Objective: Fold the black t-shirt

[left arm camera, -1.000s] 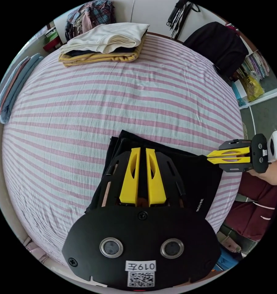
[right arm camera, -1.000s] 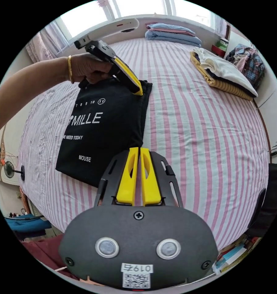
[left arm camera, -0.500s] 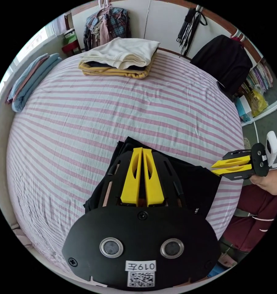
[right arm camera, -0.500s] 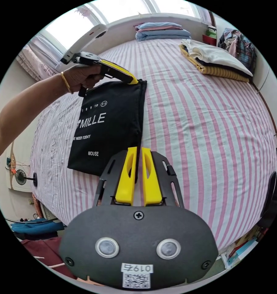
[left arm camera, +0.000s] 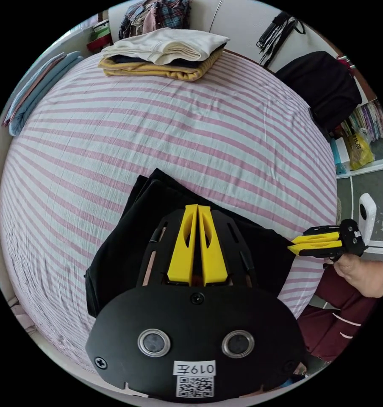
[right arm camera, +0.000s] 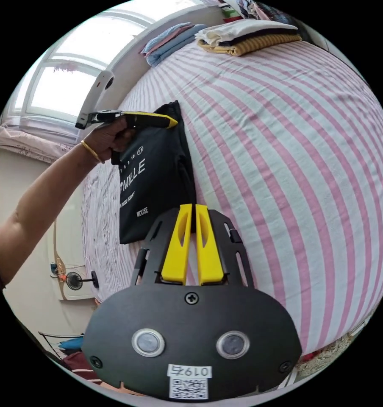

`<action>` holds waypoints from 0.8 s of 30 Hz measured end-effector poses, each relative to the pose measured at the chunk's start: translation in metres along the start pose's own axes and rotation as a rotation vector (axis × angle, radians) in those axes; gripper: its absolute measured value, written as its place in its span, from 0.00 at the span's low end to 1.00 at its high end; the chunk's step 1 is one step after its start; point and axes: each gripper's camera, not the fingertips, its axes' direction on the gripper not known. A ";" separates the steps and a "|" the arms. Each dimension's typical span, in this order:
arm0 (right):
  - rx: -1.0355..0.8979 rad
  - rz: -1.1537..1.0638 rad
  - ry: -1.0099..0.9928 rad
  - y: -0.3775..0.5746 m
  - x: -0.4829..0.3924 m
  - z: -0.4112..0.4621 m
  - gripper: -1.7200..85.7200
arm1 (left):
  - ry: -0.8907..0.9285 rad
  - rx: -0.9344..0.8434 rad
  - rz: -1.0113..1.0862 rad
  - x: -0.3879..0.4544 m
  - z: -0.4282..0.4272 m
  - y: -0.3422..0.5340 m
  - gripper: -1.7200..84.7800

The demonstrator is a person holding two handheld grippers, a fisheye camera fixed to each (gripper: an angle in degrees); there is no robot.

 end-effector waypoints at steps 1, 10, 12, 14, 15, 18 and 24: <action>0.007 -0.044 0.036 0.000 -0.006 -0.007 0.05 | 0.007 0.024 -0.016 0.000 0.002 0.012 0.03; -0.038 -0.587 0.353 -0.016 -0.096 -0.011 0.08 | 0.061 0.326 -0.314 0.034 0.009 0.252 0.04; -0.048 -0.530 0.303 -0.014 -0.084 -0.018 0.09 | 0.032 0.308 -0.449 0.048 0.032 0.317 0.04; -0.071 -0.438 0.234 -0.011 -0.064 -0.022 0.10 | 0.093 0.297 -0.661 0.060 0.069 0.397 0.06; -0.095 -0.374 0.183 -0.010 -0.051 -0.021 0.10 | 0.132 0.304 -0.714 0.062 0.079 0.414 0.06; -0.098 -0.203 0.091 -0.008 -0.020 -0.021 0.09 | 0.305 0.379 -0.921 0.069 0.126 0.478 0.09; -0.092 -0.088 0.045 0.000 -0.001 -0.020 0.03 | 0.512 0.431 -1.025 0.068 0.201 0.502 0.09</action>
